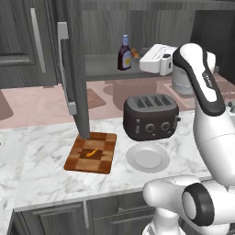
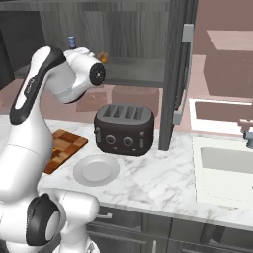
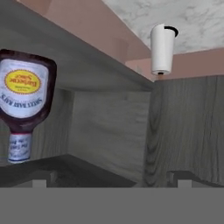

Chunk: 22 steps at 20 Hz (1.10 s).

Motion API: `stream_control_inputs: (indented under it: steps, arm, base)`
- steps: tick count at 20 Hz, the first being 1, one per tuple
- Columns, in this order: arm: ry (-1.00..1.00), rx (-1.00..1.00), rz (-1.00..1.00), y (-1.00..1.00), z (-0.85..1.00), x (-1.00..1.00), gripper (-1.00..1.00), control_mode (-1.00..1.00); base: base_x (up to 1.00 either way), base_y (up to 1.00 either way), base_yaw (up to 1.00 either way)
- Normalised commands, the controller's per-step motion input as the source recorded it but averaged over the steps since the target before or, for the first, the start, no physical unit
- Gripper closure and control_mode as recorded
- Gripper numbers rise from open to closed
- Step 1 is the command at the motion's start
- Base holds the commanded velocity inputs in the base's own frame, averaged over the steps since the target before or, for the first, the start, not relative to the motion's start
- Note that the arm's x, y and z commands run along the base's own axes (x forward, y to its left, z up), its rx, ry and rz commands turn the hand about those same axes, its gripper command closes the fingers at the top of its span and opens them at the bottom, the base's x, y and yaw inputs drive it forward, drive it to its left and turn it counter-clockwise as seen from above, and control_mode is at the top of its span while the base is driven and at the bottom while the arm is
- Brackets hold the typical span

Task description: Pick the shrimp from the plate and place it on the cutting board. Then pick the condiment bottle from the cabinet and place it next to the cutting board.

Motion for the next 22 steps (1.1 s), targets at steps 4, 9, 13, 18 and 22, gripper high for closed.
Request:
stream_control_inputs:
  steps: [4, 9, 13, 18, 22]
  arm:
    - [0.00, 0.01, 0.00, 0.00, 0.08, 0.15, -1.00, -1.00]
    - [0.00, 0.00, 0.00, 0.00, 0.12, 0.13, -1.00, -1.00]
    - [0.00, 0.00, 0.00, 0.00, 0.10, 0.10, -1.00, -1.00]
    - [0.00, 0.00, 0.00, 0.00, 0.05, 0.08, -1.00, -1.00]
    - [0.00, 0.00, 0.00, 0.00, 0.01, 0.06, -1.00, -1.00]
  base:
    - [0.00, 0.00, 0.00]
    - [0.00, 0.00, 0.00]
    - [0.00, 0.00, 0.00]
    - [0.00, 0.00, 0.00]
    - [0.00, 0.00, 0.00]
